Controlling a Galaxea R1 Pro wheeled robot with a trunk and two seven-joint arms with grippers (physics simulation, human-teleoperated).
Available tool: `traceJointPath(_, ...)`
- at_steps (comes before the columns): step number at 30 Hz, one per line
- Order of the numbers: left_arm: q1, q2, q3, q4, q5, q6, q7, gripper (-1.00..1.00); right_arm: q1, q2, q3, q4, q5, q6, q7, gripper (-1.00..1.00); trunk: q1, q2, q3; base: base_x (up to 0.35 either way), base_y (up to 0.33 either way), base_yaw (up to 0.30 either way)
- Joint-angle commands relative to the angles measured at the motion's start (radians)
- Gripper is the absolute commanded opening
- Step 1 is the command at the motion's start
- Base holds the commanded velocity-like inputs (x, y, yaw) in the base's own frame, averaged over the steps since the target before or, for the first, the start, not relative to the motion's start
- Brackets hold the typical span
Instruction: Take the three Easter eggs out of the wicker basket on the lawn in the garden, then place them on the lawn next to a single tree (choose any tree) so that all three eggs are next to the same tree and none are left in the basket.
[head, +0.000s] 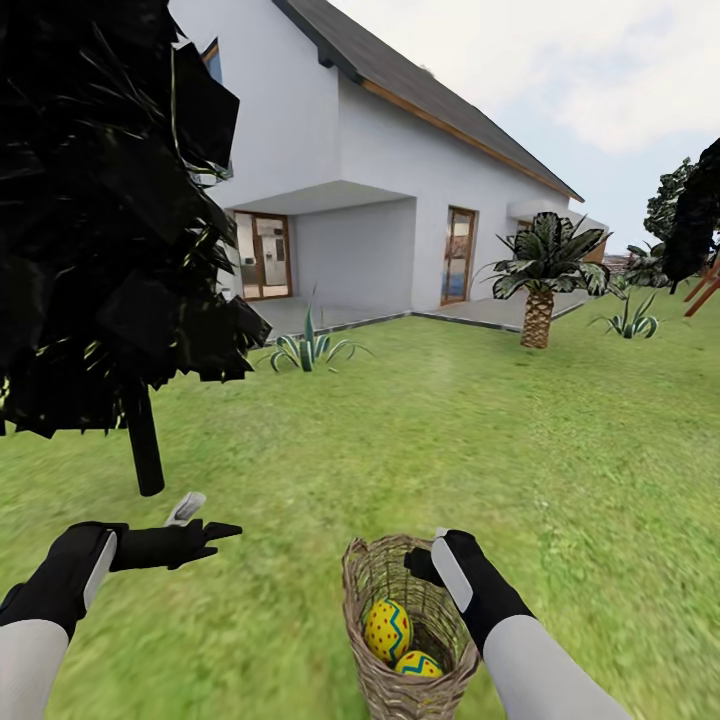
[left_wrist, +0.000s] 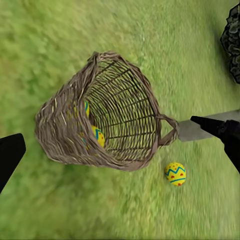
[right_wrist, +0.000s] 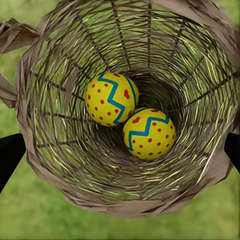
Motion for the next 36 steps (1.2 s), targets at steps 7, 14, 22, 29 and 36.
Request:
traceJointPath(7,-0.001,0.0,0.003,0.0,-0.005,0.008,-0.005,1.0,0.0,0.0,-0.001,-0.001,-0.009,0.002,-0.009,1.0,0.0,-0.001,-0.001,0.016,-0.01,0.0)
traceJointPath(14,-0.001,0.0,0.003,0.0,-0.006,0.008,-0.004,1.0,-0.001,0.0,-0.001,0.028,-0.007,0.01,-0.011,1.0,0.0,-0.001,-0.001,0.053,0.027,0.0)
traceJointPath(22,-0.001,0.0,0.004,0.0,-0.007,0.008,-0.001,1.0,-0.027,0.0,0.025,0.122,0.022,0.017,-0.019,1.0,0.0,-0.001,-0.001,0.003,0.001,0.0)
traceJointPath(29,-0.001,0.001,0.003,0.0,-0.013,0.009,0.004,1.0,-0.028,0.0,0.035,0.134,0.108,0.019,-0.019,1.0,0.0,-0.001,-0.001,0.003,0.0,0.0)
traceJointPath(36,-0.001,0.001,0.003,0.0,-0.015,0.011,0.006,1.0,-0.028,0.0,0.066,0.142,0.117,0.019,-0.019,1.0,0.0,-0.001,-0.001,0.104,0.04,0.0)
